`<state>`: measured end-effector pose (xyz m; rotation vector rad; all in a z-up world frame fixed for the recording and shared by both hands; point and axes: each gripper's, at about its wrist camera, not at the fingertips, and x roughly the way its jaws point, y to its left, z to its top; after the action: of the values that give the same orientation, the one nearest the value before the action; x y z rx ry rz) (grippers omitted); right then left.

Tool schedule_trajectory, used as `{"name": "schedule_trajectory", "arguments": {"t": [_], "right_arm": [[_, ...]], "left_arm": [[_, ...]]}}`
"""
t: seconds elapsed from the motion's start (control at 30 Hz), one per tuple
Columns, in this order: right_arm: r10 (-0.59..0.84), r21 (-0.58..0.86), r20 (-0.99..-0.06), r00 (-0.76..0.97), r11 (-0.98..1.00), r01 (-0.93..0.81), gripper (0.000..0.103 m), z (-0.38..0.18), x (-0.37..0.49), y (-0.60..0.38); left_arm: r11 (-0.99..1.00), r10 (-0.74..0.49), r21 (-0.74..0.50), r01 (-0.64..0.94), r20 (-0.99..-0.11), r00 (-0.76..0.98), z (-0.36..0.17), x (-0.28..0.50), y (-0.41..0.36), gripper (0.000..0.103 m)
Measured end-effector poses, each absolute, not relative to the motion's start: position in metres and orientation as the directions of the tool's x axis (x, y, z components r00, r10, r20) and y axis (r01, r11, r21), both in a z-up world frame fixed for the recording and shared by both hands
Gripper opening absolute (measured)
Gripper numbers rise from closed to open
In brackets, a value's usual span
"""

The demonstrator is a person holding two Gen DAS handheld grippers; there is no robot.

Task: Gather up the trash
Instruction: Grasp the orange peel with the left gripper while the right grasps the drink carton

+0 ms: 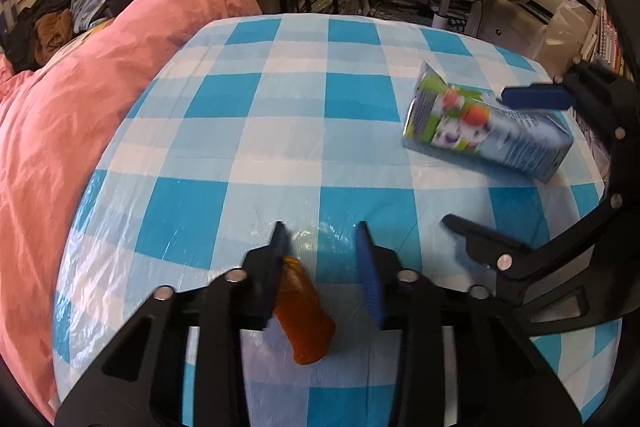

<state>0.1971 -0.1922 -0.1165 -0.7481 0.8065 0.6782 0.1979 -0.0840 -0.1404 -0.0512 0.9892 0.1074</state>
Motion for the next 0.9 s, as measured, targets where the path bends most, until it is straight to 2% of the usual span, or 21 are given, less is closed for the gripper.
{"name": "schedule_trajectory", "arguments": {"t": [0.07,0.1,0.13,0.2,0.23,0.27,0.33,0.4,0.43,0.47,0.53,0.6,0.67,0.83,0.9], "right_arm": [[0.264,-0.291,-0.817,0.512,0.579,-0.762,0.094,-0.115,0.195,-0.196],[0.277,-0.274,-0.813,0.512,0.595,-0.756,0.092,-0.113,0.193,-0.198],[0.279,-0.271,-0.808,0.519,0.606,-0.748,0.087,-0.111,0.192,-0.2],[0.282,-0.261,-0.797,0.534,0.636,-0.726,0.074,-0.106,0.188,-0.204],[0.286,-0.251,-0.792,0.539,0.652,-0.715,0.058,-0.103,0.188,-0.206],[0.289,-0.231,-0.788,0.543,0.68,-0.696,0.046,-0.098,0.187,-0.21],[0.309,-0.176,-0.798,0.517,0.701,-0.691,0.034,-0.095,0.19,-0.213],[0.288,-0.209,-0.796,0.533,0.695,-0.688,0.035,-0.096,0.188,-0.21],[0.277,-0.229,-0.794,0.54,0.687,-0.689,0.041,-0.097,0.188,-0.208],[0.268,-0.247,-0.794,0.546,0.679,-0.692,0.063,-0.097,0.188,-0.205],[0.266,-0.293,-0.774,0.574,0.653,-0.699,0.08,-0.096,0.186,-0.2],[0.248,-0.35,-0.769,0.589,0.607,-0.713,0.082,-0.094,0.187,-0.192],[0.214,-0.397,-0.773,0.597,0.57,-0.719,0.088,-0.096,0.193,-0.188],[0.147,-0.353,-0.845,0.514,0.567,-0.744,0.088,-0.114,0.219,-0.189],[0.199,-0.258,-0.865,0.46,0.61,-0.749,0.081,-0.115,0.225,-0.197]], "left_arm": [[0.994,0.057,-0.007,-0.113,-0.834,0.549,-0.14,0.198,-0.083,0.019],[0.994,0.045,-0.019,-0.11,-0.834,0.549,-0.14,0.198,-0.082,0.017],[0.994,0.039,-0.024,-0.107,-0.834,0.55,-0.14,0.198,-0.082,0.014],[0.995,0.029,-0.028,-0.095,-0.834,0.552,-0.14,0.197,-0.084,0.012],[0.996,0.026,-0.029,-0.09,-0.833,0.553,-0.139,0.196,-0.085,0.008],[0.996,0.022,-0.031,-0.085,-0.831,0.555,-0.139,0.196,-0.086,0.008],[0.996,0.017,-0.032,-0.078,-0.829,0.56,-0.136,0.194,-0.087,0.007],[0.996,0.0,-0.049,-0.075,-0.833,0.553,-0.136,0.193,-0.084,0.008],[0.996,-0.005,-0.054,-0.075,-0.837,0.547,-0.137,0.193,-0.083,0.008],[0.995,-0.006,-0.058,-0.079,-0.839,0.544,-0.138,0.193,-0.081,0.008],[0.994,-0.005,-0.065,-0.092,-0.844,0.536,-0.138,0.192,-0.077,0.009],[0.991,-0.003,-0.073,-0.11,-0.848,0.53,-0.138,0.193,-0.072,0.017],[0.987,0.009,-0.077,-0.138,-0.845,0.535,-0.136,0.192,-0.066,0.033],[0.99,0.05,-0.024,-0.136,-0.855,0.517,-0.14,0.193,-0.069,0.041],[0.993,0.077,0.021,-0.114,-0.856,0.511,-0.141,0.193,-0.077,0.045]]}}
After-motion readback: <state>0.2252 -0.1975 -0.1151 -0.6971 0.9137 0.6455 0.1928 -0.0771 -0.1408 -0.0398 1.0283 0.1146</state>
